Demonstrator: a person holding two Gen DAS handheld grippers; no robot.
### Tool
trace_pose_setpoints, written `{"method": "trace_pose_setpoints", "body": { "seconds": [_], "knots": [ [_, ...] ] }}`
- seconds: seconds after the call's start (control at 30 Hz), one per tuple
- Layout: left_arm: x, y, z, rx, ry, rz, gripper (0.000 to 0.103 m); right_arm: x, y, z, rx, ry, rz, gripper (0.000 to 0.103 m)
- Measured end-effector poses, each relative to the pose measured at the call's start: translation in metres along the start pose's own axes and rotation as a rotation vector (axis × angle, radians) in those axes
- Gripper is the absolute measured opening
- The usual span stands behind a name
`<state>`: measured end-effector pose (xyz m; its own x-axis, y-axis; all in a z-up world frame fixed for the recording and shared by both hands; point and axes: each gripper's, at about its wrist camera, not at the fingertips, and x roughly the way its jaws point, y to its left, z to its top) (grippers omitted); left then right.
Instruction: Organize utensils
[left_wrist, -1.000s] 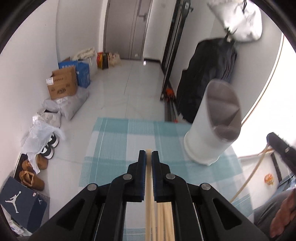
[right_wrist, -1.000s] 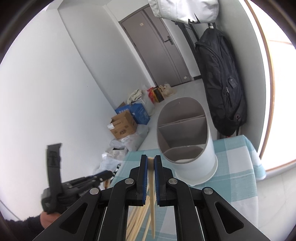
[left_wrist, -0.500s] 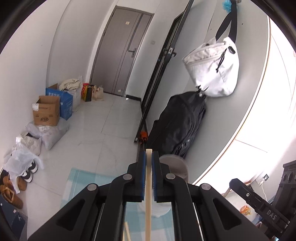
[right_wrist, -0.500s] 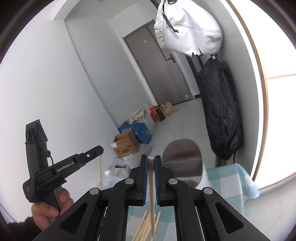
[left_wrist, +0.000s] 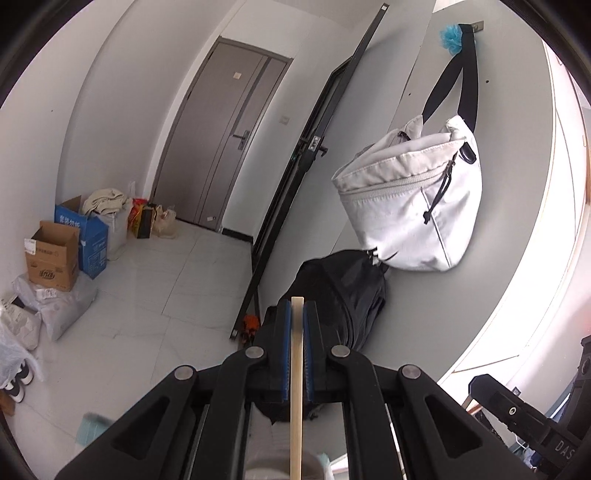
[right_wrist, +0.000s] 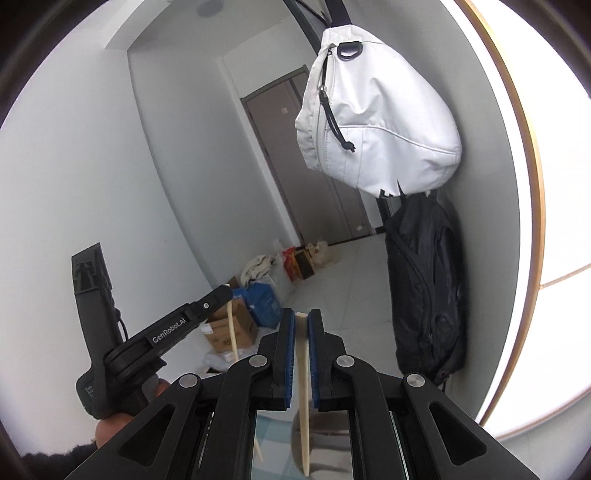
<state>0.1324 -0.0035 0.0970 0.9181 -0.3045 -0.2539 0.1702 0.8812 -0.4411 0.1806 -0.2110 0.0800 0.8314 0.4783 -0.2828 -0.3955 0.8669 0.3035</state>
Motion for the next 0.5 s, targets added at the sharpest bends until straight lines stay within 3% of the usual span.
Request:
{"method": "trace_pose_setpoints", "body": {
  "seconds": [0.17,0.5],
  "knots": [
    [0.023,0.001,-0.005,0.070,-0.069,0.068,0.002,0.028,-0.011,0.006,-0.012,-0.024,-0.024,0.006],
    [0.051,0.022,-0.035,0.059,-0.064,0.008,0.002,0.061,-0.015,-0.015,-0.087,-0.042,-0.041,0.006]
  ]
}}
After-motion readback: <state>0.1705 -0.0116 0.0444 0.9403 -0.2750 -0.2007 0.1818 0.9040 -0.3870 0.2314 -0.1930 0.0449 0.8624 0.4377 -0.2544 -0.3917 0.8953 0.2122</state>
